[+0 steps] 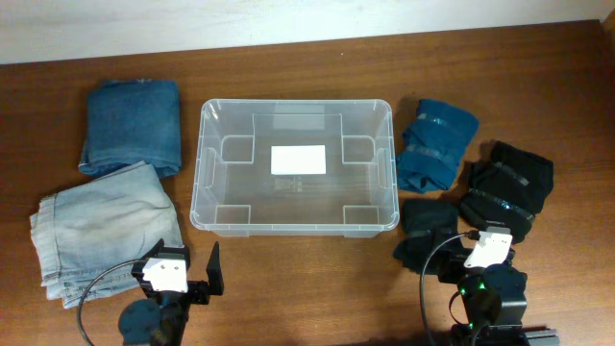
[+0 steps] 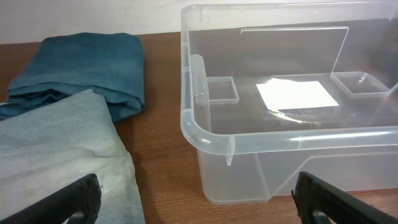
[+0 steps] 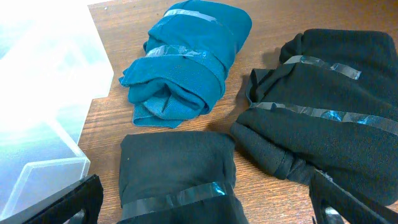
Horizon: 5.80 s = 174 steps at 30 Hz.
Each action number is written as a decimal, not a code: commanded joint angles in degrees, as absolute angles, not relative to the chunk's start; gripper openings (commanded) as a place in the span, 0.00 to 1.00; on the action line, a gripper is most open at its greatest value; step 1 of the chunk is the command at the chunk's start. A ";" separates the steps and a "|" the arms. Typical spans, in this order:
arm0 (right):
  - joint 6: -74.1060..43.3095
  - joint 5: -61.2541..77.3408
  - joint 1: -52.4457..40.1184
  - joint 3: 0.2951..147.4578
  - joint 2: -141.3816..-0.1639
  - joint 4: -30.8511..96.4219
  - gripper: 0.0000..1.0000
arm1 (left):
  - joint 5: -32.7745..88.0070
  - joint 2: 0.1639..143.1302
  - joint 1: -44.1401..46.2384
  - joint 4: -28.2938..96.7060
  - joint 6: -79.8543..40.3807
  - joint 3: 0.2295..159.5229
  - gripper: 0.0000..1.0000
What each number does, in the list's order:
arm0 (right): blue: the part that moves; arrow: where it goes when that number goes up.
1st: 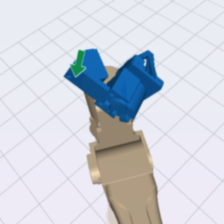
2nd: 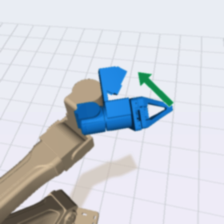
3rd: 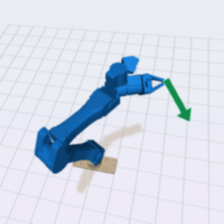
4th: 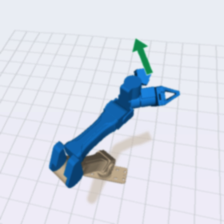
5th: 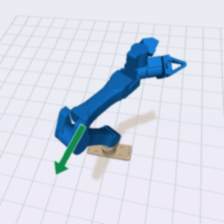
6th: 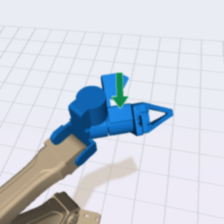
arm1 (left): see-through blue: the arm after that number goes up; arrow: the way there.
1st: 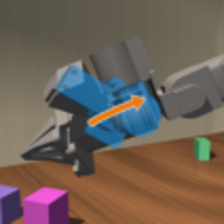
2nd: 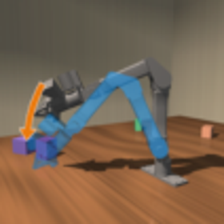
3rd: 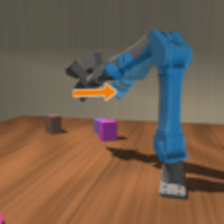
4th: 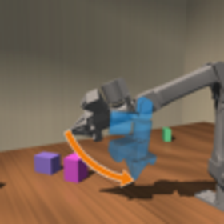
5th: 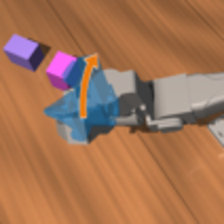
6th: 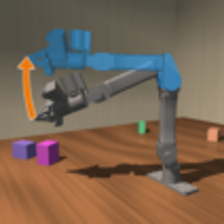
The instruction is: Pack container
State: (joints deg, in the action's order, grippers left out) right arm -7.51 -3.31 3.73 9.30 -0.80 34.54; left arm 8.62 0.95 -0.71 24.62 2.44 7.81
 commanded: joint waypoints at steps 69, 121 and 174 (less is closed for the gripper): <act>-7.51 -3.20 4.21 8.84 -0.32 34.46 0.98 | -0.40 60.42 -3.88 55.13 -14.44 77.17 0.99; -7.51 -3.20 4.21 8.84 -0.30 34.46 0.98 | 30.68 115.72 -68.25 63.53 12.73 72.29 0.99; -7.51 -3.22 4.21 8.84 -0.32 34.46 0.98 | 62.52 74.74 -47.88 71.61 3.88 90.13 0.00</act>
